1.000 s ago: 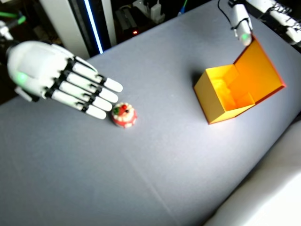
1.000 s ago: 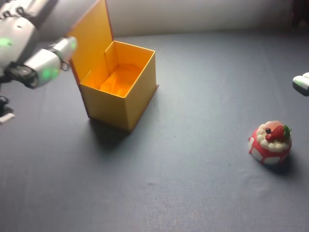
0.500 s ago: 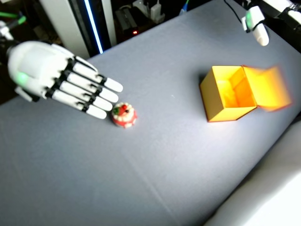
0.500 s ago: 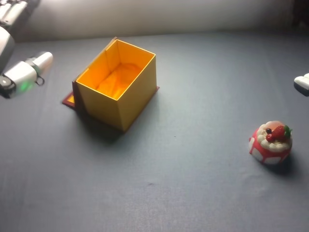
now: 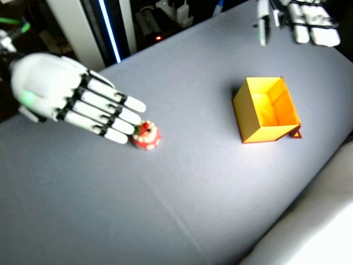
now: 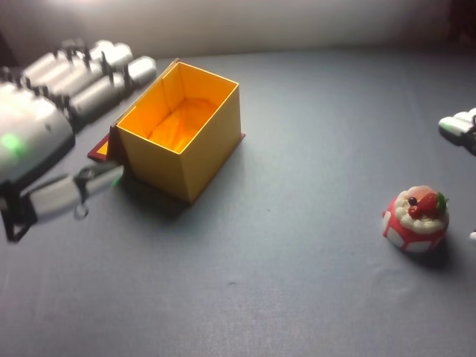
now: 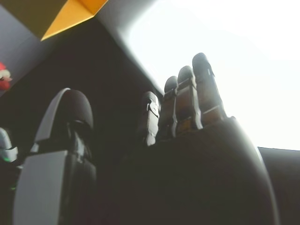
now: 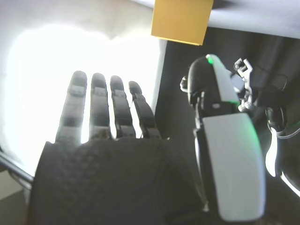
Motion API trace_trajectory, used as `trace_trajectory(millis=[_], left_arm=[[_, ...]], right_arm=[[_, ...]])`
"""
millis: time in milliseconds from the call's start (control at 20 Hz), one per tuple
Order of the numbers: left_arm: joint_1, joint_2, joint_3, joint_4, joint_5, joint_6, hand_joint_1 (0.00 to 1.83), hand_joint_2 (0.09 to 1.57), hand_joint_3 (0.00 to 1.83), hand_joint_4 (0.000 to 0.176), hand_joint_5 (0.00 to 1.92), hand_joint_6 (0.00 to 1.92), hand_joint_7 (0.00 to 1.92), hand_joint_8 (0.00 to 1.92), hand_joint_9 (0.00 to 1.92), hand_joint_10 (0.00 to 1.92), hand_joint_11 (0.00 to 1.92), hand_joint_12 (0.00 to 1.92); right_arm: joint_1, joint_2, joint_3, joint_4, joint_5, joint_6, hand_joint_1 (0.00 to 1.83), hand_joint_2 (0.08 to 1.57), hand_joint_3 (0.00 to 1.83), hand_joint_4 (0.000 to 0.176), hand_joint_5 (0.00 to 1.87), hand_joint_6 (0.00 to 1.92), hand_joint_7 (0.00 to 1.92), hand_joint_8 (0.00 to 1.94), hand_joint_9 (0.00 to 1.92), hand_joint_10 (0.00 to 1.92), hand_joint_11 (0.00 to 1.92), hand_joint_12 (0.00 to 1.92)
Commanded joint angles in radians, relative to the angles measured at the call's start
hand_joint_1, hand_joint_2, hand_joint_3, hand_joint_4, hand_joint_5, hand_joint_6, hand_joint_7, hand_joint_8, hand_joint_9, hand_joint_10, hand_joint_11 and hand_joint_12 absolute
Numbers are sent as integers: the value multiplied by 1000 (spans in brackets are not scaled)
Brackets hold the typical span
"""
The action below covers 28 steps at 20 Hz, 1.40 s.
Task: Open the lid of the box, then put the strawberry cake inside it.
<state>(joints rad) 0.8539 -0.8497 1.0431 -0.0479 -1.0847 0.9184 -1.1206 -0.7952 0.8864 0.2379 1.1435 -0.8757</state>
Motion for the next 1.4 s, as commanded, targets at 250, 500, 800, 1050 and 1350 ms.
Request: trace_trajectory(millis=[250, 500, 800, 1050, 1350], left_arm=[[22, 59, -44, 156, 8, -80, 427, 1422, 11, 0, 251, 9, 55, 1, 0, 0, 1, 5], [17, 56, -53, 273, 65, -164, 601, 1404, 0, 4, 289, 10, 36, 0, 0, 0, 28, 31], [9, 42, -51, 325, 94, -205, 366, 1492, 10, 28, 233, 3, 0, 0, 0, 0, 0, 4], [8, 42, -49, 345, 110, -221, 379, 1495, 3, 30, 178, 0, 0, 0, 0, 0, 5, 2], [-5, 32, -45, 402, 143, -269, 521, 1437, 1, 19, 213, 3, 34, 2, 48, 6, 0, 510]], right_arm=[[116, -90, 93, -5, -104, 5, 841, 1124, 12, 0, 56, 7, 74, 4, 82, 25, 0, 577], [179, -154, 163, -1, -225, 4, 934, 1091, 0, 0, 117, 8, 133, 6, 157, 56, 0, 1105], [238, -199, 225, 6, -310, 5, 1228, 1214, 11, 0, 760, 1035, 838, 1511, 1100, 1689, 1117, 1904], [280, -158, 216, -100, -267, 91, 1216, 1236, 0, 0, 738, 1137, 812, 1543, 822, 1815, 900, 1921], [402, -147, 221, -226, -223, 152, 1176, 1268, 1, 0, 715, 1177, 768, 1772, 1017, 1921, 1121, 1921]])
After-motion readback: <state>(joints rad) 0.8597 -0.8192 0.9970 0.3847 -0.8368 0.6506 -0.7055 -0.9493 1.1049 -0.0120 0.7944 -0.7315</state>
